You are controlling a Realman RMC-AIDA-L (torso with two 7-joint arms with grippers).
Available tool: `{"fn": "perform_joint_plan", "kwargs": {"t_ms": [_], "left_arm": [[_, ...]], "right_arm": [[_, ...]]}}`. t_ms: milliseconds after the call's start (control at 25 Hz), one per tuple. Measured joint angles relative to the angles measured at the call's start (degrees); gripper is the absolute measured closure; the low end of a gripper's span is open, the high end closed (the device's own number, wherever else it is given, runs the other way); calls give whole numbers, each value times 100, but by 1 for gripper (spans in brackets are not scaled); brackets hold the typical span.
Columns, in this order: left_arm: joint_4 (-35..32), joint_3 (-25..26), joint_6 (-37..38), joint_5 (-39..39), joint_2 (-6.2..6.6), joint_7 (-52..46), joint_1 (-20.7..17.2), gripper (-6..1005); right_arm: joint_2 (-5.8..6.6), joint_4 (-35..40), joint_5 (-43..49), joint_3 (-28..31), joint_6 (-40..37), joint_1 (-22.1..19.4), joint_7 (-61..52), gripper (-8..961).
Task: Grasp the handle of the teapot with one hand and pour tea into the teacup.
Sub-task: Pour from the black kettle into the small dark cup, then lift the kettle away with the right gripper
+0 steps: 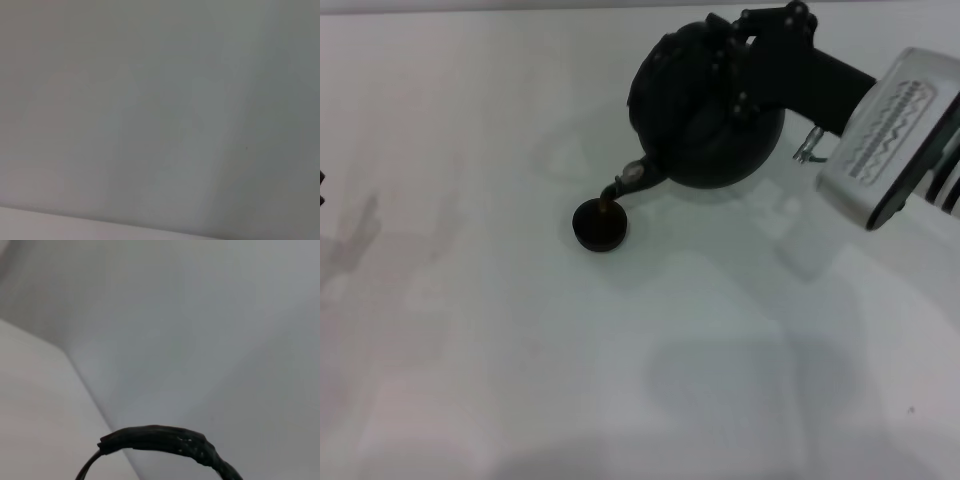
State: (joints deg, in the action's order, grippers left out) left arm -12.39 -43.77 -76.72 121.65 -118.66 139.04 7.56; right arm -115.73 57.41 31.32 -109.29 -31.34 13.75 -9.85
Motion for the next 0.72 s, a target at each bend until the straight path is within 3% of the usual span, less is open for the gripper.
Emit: {"fn": "perform_joint_plan", "kwargs": {"t_ms": [280,720], "left_arm": [[-4,0,0,-1,0,0,0,123],[-18,0,9,-1,1,0,0,123]], "right_arm": [[54,-341,-612,36,-533,-94,-466,846],[327,-1401,-543,661,-2033,-136,-1809,846]]}}
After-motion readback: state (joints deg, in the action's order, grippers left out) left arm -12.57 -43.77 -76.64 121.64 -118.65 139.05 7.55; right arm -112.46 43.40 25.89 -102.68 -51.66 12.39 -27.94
